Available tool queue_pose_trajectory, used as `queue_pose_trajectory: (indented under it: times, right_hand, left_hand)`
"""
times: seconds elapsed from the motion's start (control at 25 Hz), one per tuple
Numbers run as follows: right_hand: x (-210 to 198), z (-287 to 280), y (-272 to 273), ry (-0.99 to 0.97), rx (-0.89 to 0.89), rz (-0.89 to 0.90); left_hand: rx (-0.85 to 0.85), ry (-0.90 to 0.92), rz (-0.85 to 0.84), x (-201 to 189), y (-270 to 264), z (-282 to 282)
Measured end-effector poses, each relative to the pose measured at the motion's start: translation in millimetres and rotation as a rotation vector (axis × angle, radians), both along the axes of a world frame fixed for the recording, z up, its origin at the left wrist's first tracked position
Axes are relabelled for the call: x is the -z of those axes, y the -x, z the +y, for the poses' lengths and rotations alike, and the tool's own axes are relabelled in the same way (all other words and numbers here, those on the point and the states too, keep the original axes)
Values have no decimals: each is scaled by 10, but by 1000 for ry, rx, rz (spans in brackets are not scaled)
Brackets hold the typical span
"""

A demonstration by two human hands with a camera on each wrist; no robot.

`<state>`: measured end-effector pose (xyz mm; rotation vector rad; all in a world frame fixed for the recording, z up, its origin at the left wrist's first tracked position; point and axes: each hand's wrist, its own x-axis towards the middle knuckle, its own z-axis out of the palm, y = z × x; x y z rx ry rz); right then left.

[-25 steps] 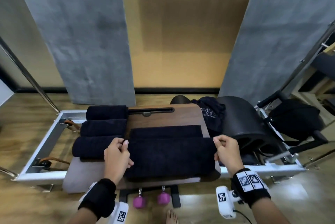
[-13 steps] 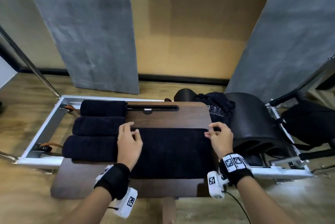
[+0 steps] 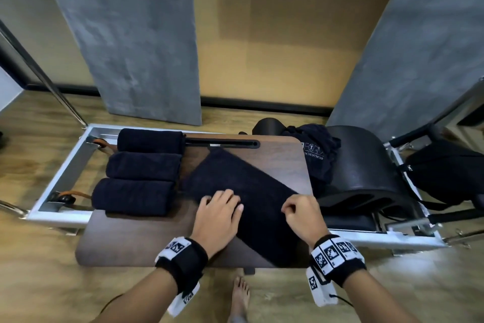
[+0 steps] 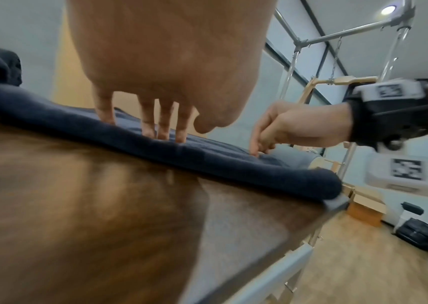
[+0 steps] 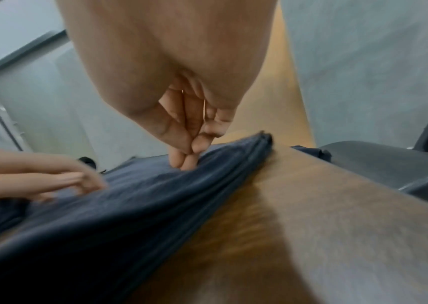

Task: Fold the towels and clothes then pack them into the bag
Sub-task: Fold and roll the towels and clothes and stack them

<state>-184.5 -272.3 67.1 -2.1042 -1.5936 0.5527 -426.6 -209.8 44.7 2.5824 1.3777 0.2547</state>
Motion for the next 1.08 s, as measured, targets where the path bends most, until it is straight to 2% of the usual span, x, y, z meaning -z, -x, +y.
queue_pose_trajectory:
  times: [0.12,0.2,0.44,0.56,0.76,0.96,1.08]
  right_hand:
    - [-15,-207,316,60,-171,37]
    - [7,-328,479,22,-221,109]
    - [138,-671,630,-75,-213,138]
    - [178,-788,672,-100,-231,106]
    - [227,-963,677,-92,-199,110]
    - [263,-1045,602,-63,-212,122]
    - [266,-1043,613,-31,-230,91]
  left_hand:
    - [-15,140,84,-12,-56,118]
    - [23,165,69,8,-54,16]
    - [151,64,-220,175,318,-643]
    - [160,77,-236,228,521,-812]
    - [134,81,-237,203,703,-852]
    - [29,16,-314,124,735,-768]
    - [-55,49,-317,75,644,-649]
